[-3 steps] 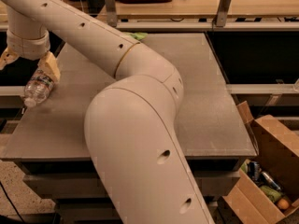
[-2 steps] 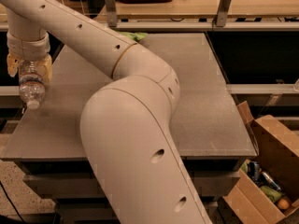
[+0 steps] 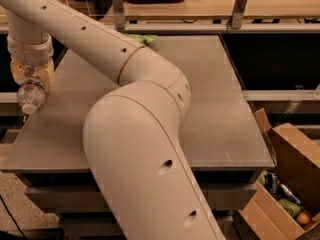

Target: Pick water bottle

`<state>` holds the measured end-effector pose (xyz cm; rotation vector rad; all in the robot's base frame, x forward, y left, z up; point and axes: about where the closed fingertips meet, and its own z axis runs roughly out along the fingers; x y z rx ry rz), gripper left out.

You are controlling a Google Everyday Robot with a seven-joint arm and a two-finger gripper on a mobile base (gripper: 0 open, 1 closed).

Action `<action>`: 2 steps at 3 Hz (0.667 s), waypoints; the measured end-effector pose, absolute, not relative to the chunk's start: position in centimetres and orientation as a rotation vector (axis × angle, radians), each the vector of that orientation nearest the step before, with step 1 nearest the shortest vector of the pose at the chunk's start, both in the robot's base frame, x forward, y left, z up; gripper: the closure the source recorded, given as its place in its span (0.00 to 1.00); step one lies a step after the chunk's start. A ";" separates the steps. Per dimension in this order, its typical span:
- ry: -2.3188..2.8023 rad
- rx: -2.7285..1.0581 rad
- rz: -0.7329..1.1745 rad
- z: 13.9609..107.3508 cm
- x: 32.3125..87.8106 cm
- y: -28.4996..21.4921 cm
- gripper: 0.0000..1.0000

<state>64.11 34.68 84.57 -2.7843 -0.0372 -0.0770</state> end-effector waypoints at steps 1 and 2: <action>-0.038 -2.758 -0.064 85.3 64.7 33.9 1.00; -0.015 -2.719 -0.051 86.9 65.8 31.6 1.00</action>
Offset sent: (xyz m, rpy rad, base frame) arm 0.0309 -0.0670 0.0507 0.1005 0.0401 -0.0272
